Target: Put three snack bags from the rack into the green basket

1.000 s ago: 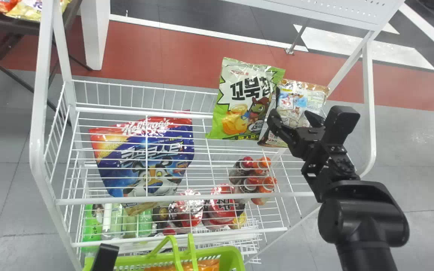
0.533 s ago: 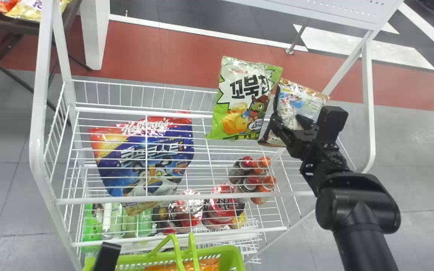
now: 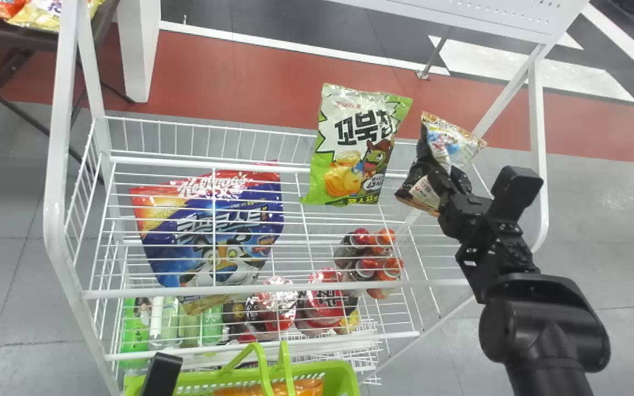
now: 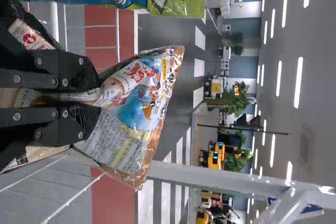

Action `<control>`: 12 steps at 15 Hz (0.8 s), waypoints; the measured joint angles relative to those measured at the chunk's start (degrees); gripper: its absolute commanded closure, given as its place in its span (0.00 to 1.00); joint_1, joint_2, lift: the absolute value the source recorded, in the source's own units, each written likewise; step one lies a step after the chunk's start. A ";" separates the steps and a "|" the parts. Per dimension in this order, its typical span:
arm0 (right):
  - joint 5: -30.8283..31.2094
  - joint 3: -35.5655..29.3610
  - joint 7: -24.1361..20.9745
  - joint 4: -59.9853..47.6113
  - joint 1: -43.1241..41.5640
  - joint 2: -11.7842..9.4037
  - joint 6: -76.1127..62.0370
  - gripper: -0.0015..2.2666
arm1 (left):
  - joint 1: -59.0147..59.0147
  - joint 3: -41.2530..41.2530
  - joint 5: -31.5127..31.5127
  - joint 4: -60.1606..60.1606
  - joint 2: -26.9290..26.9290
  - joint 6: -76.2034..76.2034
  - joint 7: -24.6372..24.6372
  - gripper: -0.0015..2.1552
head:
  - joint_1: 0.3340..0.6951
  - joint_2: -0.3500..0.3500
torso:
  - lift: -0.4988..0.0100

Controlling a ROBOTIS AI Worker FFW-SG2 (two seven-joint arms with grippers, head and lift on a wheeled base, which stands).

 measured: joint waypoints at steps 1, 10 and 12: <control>-0.80 -0.58 -0.04 -1.99 1.39 0.27 0.35 0.99 | 0.09 0.02 0.00 -0.09 0.00 0.02 0.00 0.59 | 1.00 0.00 | 0.98; -10.69 -8.19 4.89 -25.39 13.97 2.85 15.04 0.99 | 0.34 0.74 0.07 -0.14 0.00 -0.32 -0.52 0.59 | 1.00 0.00 | 0.98; -13.26 -10.37 8.41 -30.47 15.70 3.56 24.18 0.99 | 0.33 1.03 0.15 -0.14 0.00 -0.48 -0.61 0.59 | 1.00 0.00 | 0.98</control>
